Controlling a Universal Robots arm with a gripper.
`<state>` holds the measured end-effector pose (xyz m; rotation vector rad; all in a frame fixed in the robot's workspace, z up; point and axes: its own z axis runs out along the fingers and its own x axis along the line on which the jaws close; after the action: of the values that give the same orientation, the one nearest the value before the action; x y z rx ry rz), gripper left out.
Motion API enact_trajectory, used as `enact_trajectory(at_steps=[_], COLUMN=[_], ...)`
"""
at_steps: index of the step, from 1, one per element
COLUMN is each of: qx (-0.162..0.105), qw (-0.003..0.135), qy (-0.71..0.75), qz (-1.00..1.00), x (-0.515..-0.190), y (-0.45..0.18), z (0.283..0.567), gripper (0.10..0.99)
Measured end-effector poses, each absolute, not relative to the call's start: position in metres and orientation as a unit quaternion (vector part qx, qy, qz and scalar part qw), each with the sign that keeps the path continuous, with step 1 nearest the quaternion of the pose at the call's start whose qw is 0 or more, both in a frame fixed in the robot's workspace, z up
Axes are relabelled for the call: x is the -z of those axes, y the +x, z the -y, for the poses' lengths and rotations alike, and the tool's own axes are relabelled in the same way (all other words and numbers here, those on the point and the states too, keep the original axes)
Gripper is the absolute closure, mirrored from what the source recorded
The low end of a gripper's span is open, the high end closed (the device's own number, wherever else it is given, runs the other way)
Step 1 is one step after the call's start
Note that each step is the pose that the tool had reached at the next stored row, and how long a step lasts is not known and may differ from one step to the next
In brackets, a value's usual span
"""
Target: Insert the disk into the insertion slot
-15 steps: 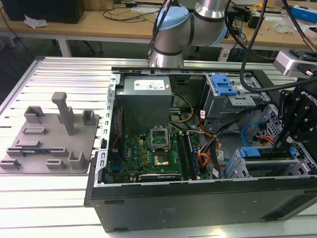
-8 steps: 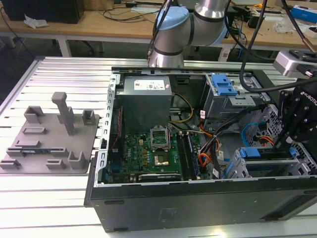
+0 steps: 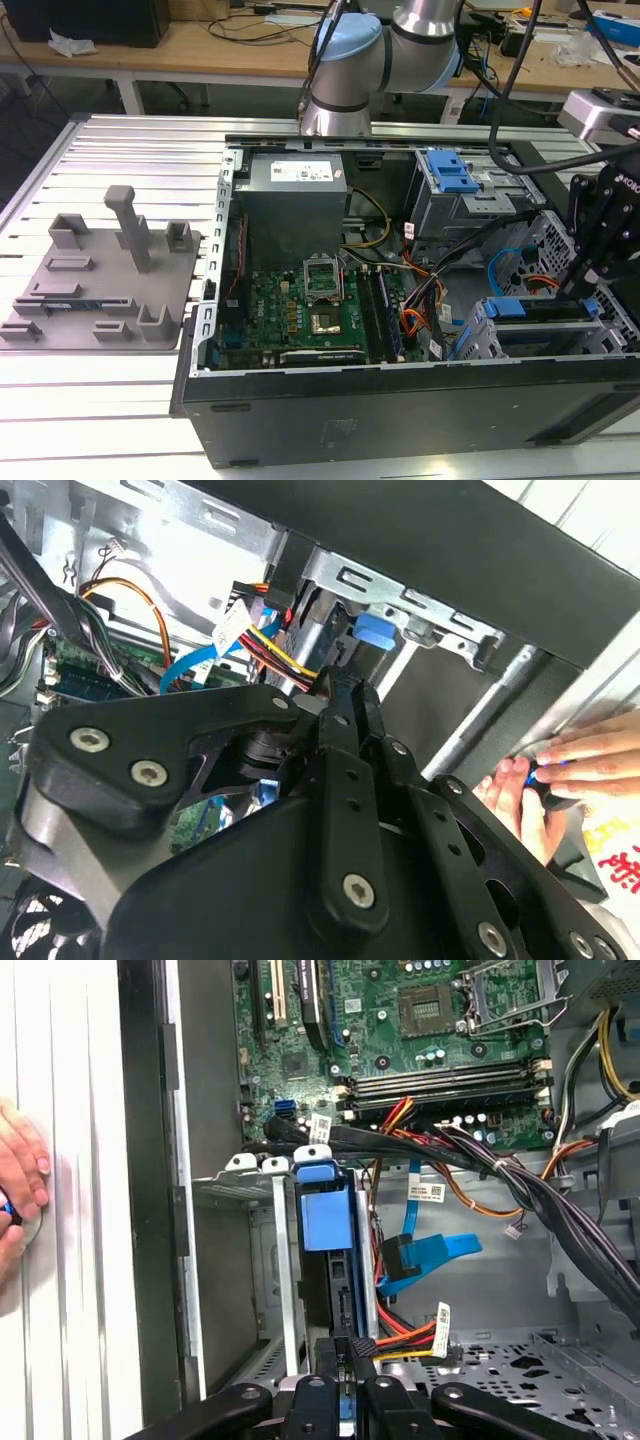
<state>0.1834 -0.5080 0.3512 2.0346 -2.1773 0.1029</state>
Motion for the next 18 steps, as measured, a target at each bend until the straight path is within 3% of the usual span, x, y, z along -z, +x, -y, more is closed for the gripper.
enact_trajectory(at_steps=[14,18], qx=[-0.035,-0.035], qw=[0.079,0.069], qy=[0.682,0.682], qz=[0.726,0.727], x=[-0.3513,-0.3511], y=[0.1826,0.1815], z=[0.5029,0.5028], gripper=[0.922,0.922])
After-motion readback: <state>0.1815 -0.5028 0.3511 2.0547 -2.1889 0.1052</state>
